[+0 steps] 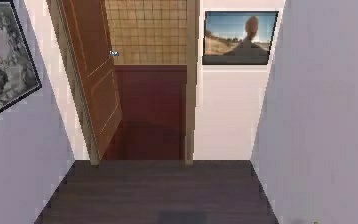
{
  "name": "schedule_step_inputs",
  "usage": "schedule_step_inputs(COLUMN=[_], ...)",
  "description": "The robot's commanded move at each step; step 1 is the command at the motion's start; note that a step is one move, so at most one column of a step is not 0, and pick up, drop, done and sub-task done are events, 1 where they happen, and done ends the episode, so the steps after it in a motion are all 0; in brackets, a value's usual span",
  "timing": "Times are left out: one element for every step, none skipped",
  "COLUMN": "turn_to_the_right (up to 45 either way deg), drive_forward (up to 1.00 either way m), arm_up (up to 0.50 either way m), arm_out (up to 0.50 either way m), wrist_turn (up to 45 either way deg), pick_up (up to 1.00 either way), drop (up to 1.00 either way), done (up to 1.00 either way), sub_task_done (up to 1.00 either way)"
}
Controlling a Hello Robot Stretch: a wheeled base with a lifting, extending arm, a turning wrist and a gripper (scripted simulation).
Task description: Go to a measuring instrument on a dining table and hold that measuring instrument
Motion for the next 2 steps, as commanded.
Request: schedule_step_inputs(turn_to_the_right=[-45.0,-45.0], drive_forward=[0.0,0.0], arm_up=[0.0,0.0], arm_out=[0.0,0.0], wrist_turn=[0.0,0.0], pick_up=[0.0,0.0], drop=[0.0,0.0], done=[0.0,0.0], sub_task_done=[0.0,0.0])
